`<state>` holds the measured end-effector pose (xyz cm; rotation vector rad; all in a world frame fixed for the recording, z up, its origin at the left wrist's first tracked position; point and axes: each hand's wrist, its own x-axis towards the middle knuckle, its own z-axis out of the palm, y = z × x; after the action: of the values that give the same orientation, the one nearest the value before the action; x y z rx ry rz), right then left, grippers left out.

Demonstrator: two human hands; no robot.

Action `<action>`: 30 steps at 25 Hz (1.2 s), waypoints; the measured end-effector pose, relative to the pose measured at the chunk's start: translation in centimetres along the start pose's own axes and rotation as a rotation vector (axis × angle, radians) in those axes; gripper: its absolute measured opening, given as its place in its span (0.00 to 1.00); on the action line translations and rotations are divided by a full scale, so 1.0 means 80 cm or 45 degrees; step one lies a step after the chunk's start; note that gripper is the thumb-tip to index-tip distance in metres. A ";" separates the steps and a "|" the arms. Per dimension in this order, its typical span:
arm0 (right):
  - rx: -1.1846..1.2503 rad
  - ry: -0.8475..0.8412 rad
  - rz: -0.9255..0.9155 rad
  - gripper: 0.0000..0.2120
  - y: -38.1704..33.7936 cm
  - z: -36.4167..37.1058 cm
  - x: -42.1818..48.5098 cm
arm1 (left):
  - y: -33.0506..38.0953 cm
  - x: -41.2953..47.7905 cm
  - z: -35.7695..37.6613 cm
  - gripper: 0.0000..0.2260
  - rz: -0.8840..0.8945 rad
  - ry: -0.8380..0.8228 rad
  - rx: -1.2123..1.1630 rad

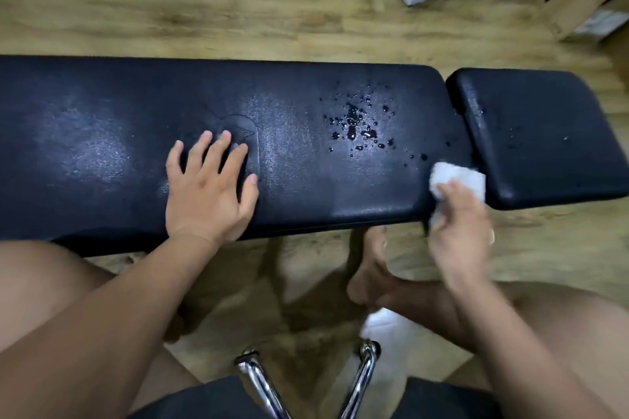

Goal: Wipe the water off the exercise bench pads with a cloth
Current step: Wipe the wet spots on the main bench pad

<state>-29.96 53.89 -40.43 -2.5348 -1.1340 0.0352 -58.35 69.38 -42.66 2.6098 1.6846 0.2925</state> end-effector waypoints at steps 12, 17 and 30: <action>0.002 -0.065 -0.214 0.22 0.044 -0.009 -0.001 | 0.002 -0.001 0.001 0.24 0.014 0.032 -0.006; 0.158 0.038 -0.145 0.17 -0.017 0.018 -0.033 | -0.001 -0.001 0.000 0.24 -0.002 0.032 -0.011; -0.053 -0.117 -0.773 0.18 0.043 -0.007 0.004 | 0.000 0.001 0.000 0.24 -0.010 -0.008 -0.020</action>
<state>-27.20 51.82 -41.02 -2.1346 -1.9050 -0.0283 -58.31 69.45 -42.62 2.5896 1.6834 0.2962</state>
